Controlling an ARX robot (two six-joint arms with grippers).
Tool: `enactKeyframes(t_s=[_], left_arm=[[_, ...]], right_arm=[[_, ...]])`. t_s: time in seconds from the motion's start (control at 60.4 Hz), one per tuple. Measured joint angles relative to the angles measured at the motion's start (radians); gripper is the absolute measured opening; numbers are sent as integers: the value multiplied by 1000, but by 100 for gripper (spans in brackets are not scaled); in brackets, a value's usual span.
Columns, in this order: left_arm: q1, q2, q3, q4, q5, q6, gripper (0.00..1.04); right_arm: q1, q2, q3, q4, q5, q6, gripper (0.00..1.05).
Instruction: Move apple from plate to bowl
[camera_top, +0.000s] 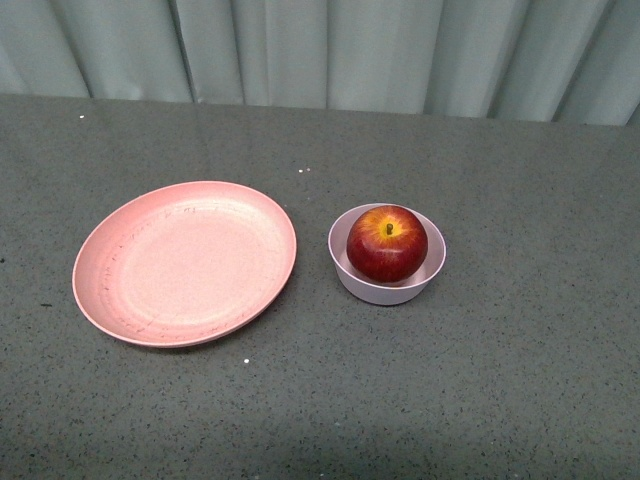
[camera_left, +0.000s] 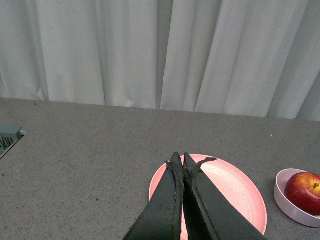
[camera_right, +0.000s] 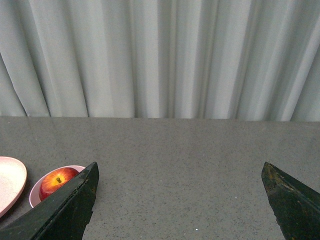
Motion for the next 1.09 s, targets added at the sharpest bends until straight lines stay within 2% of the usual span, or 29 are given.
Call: enactKeyframes(t_s=[0.596,0.679,0.861,1.093], left_arm=[[0,-205,0,-203,0,0,4],[0,-320,0,-352,2,1,4],[0,-367,0,-372,2,2,4],[0,-367,0,-372,2,2,46]], right_arm=[[0,0,0,0,0,0,95],[0,0,0,0,0,0,95],[0,0,0,0,0,0,95],[0,0,0,0,0,0,95]])
